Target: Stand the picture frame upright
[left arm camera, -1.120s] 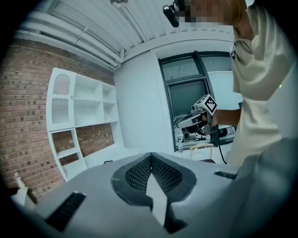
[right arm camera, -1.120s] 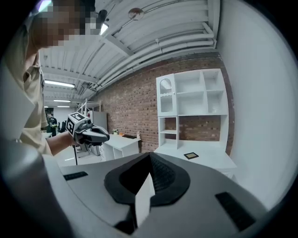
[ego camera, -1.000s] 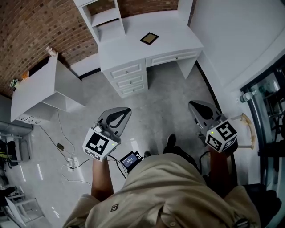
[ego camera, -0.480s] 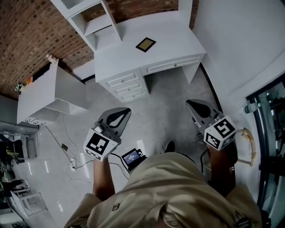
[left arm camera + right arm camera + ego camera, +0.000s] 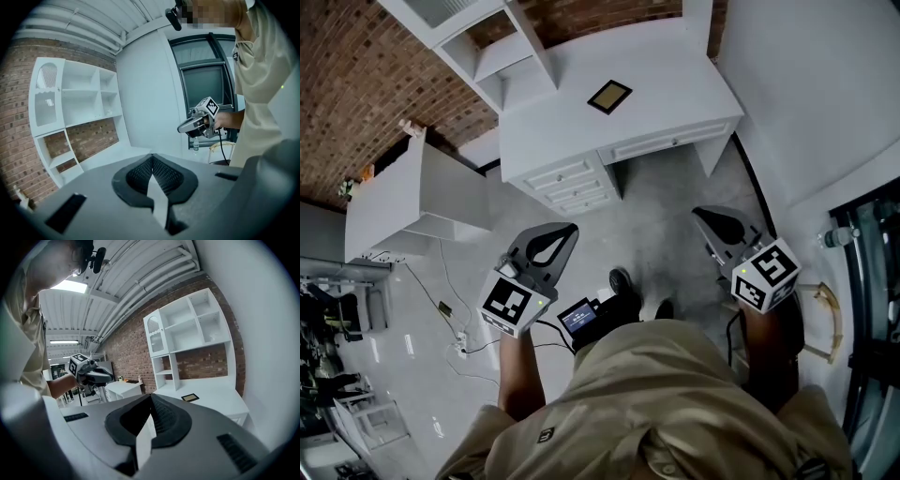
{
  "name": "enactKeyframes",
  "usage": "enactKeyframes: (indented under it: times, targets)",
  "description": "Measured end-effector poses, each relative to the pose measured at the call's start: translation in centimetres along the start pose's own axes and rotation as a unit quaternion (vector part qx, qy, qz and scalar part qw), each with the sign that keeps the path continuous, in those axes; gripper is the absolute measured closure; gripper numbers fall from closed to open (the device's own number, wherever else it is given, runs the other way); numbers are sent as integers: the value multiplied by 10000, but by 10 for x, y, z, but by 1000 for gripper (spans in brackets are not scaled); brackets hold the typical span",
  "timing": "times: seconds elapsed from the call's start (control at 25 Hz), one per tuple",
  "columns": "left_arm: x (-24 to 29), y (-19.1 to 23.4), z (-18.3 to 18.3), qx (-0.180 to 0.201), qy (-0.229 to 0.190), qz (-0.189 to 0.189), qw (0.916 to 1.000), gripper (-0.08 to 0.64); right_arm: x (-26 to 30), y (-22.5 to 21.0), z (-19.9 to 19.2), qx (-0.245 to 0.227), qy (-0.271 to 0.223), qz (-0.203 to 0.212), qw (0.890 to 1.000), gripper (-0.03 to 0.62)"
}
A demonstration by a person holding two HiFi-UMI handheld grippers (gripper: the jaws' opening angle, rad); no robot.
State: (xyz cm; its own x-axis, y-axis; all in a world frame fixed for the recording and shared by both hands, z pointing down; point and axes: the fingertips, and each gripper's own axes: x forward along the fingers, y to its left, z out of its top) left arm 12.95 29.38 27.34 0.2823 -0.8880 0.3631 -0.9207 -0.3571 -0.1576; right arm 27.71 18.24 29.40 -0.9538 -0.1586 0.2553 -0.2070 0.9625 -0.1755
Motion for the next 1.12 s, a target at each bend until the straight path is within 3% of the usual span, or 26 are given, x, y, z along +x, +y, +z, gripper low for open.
enactKeyframes:
  times: [0.52, 0.8, 1.12]
  targets:
    - [72, 128, -4, 109, -563, -751, 9955, 552, 84, -53, 36, -116, 250, -891, 9956, 589]
    - [94, 187, -4, 2, -767, -922, 9928, 552, 137, -66, 52, -110, 301, -971, 9948, 589]
    - [151, 232, -7, -157, -527, -791, 9953, 552, 179, -136, 60, 22, 382, -817, 9959, 589]
